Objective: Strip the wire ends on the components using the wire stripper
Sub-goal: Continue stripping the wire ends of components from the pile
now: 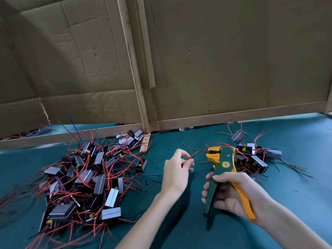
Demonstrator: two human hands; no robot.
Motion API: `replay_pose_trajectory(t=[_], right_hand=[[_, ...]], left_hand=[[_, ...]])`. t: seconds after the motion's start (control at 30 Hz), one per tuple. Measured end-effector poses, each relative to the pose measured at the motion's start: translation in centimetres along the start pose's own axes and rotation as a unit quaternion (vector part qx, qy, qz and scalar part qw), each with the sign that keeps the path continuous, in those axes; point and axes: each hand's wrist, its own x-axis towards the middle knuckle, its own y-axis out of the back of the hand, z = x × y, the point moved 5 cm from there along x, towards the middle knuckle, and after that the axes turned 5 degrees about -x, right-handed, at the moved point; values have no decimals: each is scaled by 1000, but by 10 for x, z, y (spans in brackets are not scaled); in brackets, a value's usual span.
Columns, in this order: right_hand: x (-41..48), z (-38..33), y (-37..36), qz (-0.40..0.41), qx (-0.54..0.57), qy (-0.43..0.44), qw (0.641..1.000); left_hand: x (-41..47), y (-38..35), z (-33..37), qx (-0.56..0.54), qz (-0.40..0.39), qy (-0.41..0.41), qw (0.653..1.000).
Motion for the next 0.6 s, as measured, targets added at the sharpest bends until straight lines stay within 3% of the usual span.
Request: replay_pose_trajectory(t=[0.13, 0.37, 0.6], right_hand=[[-2, 0, -3, -15, -11, 3, 1000], [-9, -3, -15, -85, -55, 30, 994], [-23, -11, -32, -171, -98, 87, 977]], left_hand=[[6, 8, -2, -111, -22, 45, 993], [16, 37, 29, -228, -88, 41, 969], [8, 56, 63, -199, -164, 23, 966]])
